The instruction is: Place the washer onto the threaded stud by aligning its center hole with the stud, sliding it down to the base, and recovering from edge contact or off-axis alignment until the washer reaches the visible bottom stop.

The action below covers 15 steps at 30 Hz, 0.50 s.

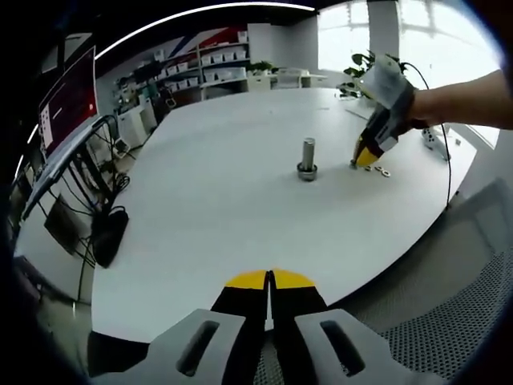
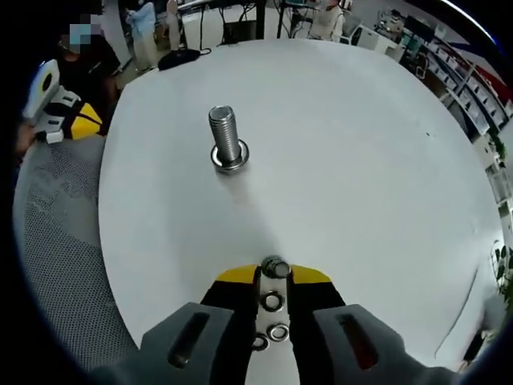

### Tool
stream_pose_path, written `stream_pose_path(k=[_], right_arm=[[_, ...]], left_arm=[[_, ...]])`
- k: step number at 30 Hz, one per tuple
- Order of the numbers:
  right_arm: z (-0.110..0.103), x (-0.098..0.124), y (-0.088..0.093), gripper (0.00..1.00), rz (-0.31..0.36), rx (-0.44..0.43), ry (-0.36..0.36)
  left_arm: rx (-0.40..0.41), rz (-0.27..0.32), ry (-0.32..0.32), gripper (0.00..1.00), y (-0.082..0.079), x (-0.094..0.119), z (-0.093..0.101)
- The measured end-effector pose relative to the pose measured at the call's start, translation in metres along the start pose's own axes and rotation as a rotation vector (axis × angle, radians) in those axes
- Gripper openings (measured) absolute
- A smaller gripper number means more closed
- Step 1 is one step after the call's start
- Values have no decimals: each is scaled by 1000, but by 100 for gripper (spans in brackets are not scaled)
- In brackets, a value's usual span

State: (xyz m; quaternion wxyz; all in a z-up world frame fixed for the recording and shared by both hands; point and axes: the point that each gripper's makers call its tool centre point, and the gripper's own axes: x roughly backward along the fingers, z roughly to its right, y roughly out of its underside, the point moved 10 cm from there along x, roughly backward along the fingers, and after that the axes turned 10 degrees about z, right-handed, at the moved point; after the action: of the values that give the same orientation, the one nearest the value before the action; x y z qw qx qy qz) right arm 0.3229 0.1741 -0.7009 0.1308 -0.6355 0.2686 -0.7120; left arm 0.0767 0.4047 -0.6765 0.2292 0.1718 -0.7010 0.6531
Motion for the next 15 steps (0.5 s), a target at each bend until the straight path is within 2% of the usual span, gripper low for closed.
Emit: stream_pose_path(k=[5,13,15], right_arm=[[-2,4,5,21,-2,7,-2],[4,14,18,21,-23,3,-6],[5,15,20,21,-28,6,-10]], left_arm=[[2,-1,1,0,0,0,0],[-1,0,-2,0,0,1,0],[-1,-20,1,0,1,0,0]])
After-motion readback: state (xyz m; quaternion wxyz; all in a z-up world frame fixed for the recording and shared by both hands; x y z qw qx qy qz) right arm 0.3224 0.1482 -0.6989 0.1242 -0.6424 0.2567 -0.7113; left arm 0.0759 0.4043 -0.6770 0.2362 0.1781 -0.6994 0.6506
